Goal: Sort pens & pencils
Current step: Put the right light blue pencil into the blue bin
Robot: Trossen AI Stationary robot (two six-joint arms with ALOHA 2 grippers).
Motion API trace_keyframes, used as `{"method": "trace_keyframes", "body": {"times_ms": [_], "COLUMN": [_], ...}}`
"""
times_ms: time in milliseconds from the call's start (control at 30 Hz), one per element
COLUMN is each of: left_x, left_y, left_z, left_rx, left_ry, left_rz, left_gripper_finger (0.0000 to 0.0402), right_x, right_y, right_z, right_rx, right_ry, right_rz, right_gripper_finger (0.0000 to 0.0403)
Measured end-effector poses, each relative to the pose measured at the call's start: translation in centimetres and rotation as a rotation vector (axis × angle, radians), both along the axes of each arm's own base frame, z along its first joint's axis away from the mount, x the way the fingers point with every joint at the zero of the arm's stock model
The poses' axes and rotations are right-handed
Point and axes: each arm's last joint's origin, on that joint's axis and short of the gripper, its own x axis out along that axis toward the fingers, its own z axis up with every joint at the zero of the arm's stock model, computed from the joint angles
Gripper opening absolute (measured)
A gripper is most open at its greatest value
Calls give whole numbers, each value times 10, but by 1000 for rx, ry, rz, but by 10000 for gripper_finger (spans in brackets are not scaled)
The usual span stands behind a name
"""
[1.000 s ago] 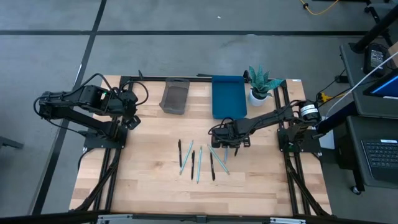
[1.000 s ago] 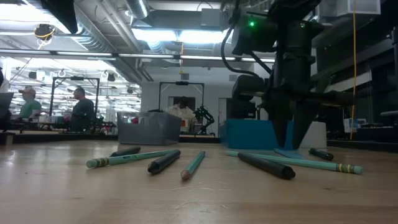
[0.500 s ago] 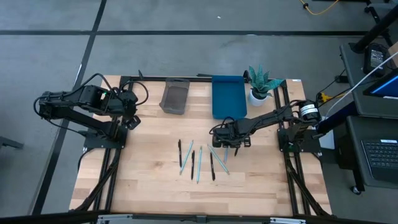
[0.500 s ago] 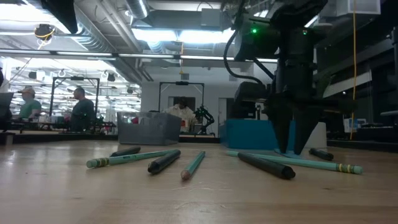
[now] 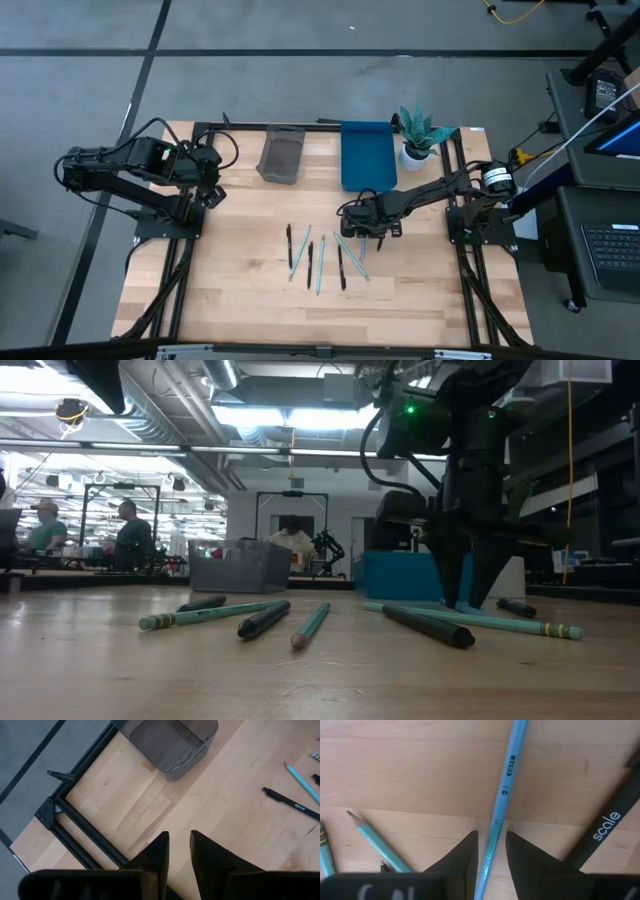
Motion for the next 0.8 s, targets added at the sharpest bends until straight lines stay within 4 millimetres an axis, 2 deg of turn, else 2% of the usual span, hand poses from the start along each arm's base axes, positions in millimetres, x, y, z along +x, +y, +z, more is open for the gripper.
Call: {"method": "trace_keyframes", "body": {"times_ms": [233, 600, 800], "left_x": [0, 0, 0], "left_y": [0, 0, 0], "left_z": [0, 0, 0], "left_rx": [0, 0, 0], "left_ry": [0, 0, 0], "left_rz": [0, 0, 0], "left_gripper_finger": [73, 73, 73], "right_x": [0, -1, -1], "right_y": [0, 0, 0], "right_z": [0, 0, 0], "right_rx": [0, -1, -1], "right_ry": [3, 11, 7], "right_rz": [-4, -4, -4], "right_gripper_finger": [90, 36, 28]}}
